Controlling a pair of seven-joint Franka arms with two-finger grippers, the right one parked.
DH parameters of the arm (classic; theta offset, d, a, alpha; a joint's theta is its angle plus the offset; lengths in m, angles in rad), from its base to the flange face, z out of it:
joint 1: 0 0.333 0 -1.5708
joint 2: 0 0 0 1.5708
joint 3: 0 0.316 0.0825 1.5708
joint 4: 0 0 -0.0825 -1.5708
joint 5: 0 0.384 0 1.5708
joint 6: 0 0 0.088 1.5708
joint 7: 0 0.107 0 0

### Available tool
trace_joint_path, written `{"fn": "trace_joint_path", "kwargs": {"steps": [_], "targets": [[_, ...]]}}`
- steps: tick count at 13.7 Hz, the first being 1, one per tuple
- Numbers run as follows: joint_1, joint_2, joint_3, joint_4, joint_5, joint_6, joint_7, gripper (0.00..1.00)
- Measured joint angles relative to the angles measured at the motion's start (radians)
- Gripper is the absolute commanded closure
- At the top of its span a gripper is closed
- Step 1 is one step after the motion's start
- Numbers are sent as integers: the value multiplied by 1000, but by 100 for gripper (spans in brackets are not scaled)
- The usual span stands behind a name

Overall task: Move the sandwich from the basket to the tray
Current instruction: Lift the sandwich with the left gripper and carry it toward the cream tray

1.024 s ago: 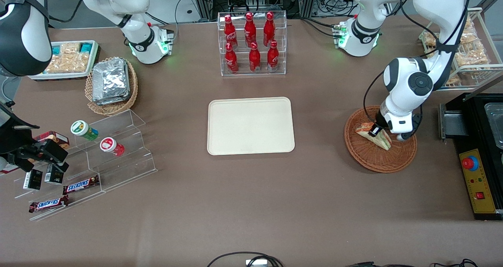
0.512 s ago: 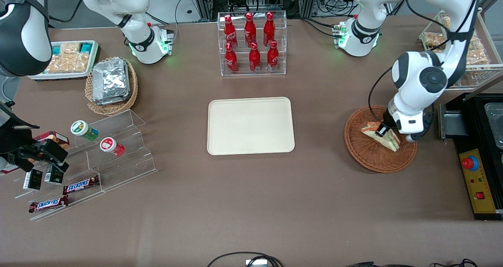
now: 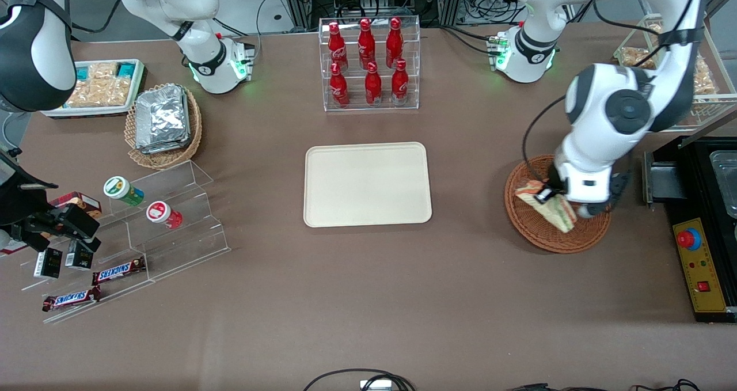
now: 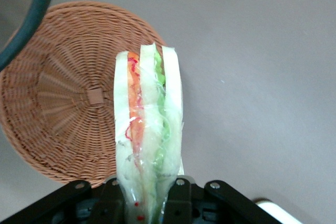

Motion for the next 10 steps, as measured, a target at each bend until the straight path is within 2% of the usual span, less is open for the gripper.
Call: {"fn": "trace_joint_path", "kwargs": {"steps": [10], "targets": [[-7,167,-330,93,189,0,-2,99]]}}
